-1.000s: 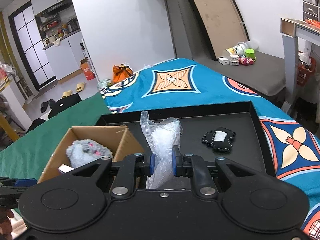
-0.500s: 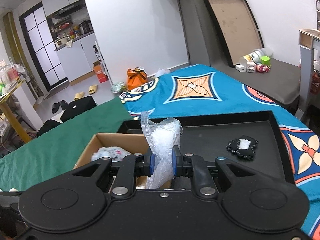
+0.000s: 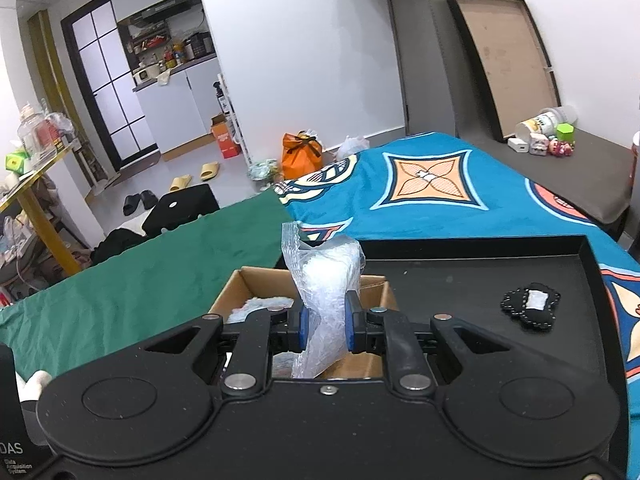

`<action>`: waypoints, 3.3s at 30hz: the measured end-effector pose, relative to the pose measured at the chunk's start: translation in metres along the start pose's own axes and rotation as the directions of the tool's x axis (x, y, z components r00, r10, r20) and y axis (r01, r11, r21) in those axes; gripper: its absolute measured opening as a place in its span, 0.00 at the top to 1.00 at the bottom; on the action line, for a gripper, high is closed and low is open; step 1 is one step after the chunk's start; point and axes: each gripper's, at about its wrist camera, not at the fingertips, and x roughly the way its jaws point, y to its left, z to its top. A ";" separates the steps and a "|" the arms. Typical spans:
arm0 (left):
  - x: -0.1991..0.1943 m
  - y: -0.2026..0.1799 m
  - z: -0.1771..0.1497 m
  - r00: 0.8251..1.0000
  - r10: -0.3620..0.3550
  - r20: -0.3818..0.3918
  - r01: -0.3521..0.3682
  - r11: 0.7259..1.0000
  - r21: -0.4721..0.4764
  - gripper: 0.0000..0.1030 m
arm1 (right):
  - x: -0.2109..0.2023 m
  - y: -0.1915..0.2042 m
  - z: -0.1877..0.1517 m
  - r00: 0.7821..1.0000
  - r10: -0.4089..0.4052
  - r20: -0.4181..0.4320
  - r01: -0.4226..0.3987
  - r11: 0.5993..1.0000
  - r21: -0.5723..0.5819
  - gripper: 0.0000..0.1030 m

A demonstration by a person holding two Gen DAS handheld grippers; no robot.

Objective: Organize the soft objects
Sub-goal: 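Lift the clear bag with the right gripper and carry it over the box, then open the right gripper to release the clear bag into the box, then move the open right gripper over the black fuzzy cloth on the tray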

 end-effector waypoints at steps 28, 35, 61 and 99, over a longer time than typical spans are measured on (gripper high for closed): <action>-0.005 -0.009 0.007 1.000 0.028 0.004 -0.028 1.000 0.013 0.83 | -0.011 -0.039 -0.024 0.997 -0.070 -0.038 0.073 0.995 0.070 0.28; -0.006 -0.018 0.010 0.998 0.056 0.019 -0.057 0.998 0.033 0.71 | -0.011 -0.056 -0.031 0.996 -0.081 -0.044 0.085 0.993 0.088 0.28; 0.005 -0.058 0.021 0.980 0.190 0.059 -0.196 0.969 0.148 0.33 | 0.004 -0.125 -0.032 0.992 -0.118 -0.045 0.124 0.975 0.182 0.25; 0.040 -0.094 0.030 0.952 0.297 0.067 -0.305 0.923 0.237 0.28 | 0.071 -0.196 -0.033 0.983 -0.134 -0.126 0.158 0.966 0.204 0.46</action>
